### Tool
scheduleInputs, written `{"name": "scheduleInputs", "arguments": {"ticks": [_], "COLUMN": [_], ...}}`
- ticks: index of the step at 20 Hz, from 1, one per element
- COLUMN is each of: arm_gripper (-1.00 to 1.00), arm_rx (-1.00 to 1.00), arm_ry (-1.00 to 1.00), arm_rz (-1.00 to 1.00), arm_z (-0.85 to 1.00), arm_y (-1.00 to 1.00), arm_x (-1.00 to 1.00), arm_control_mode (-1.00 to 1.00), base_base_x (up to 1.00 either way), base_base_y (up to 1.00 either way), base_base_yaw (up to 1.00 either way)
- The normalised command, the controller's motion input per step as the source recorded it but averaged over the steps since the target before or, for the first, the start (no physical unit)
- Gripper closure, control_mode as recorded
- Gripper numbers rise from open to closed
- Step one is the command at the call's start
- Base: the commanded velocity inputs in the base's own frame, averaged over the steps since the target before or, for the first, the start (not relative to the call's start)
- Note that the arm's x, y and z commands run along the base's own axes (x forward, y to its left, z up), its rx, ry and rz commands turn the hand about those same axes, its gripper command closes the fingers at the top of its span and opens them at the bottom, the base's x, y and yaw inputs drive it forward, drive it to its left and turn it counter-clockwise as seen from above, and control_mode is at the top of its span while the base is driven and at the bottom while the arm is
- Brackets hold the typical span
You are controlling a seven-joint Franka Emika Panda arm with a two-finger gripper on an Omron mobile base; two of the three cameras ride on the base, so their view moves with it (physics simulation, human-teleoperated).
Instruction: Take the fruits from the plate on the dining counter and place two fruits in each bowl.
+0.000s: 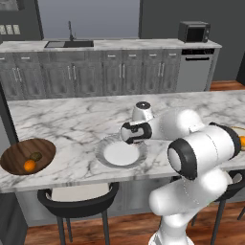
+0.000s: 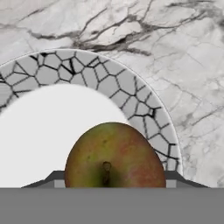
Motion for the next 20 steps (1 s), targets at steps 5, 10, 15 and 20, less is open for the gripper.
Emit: {"name": "scheduleInputs", "arguments": {"ticks": [5, 10, 15, 20], "arm_gripper": [1.00, 1.00, 1.00, 1.00], "arm_rx": [0.00, 0.00, 0.00, 0.01], "arm_ry": [-0.07, -0.10, -0.15, -0.05], "arm_rz": [-0.11, -0.01, 0.02, 0.03], "arm_z": [1.00, 1.00, 1.00, 0.25], "arm_y": [-0.43, -0.09, 0.05, 0.00], "arm_x": [-0.75, -1.00, -1.00, -0.77], "arm_control_mode": [-1.00, -1.00, -1.00, -1.00], "base_base_x": [0.00, 0.00, 0.00, 0.00], "base_base_y": [0.00, 0.00, 0.00, 0.00], "base_base_yaw": [0.00, 0.00, 0.00, 0.00]}}
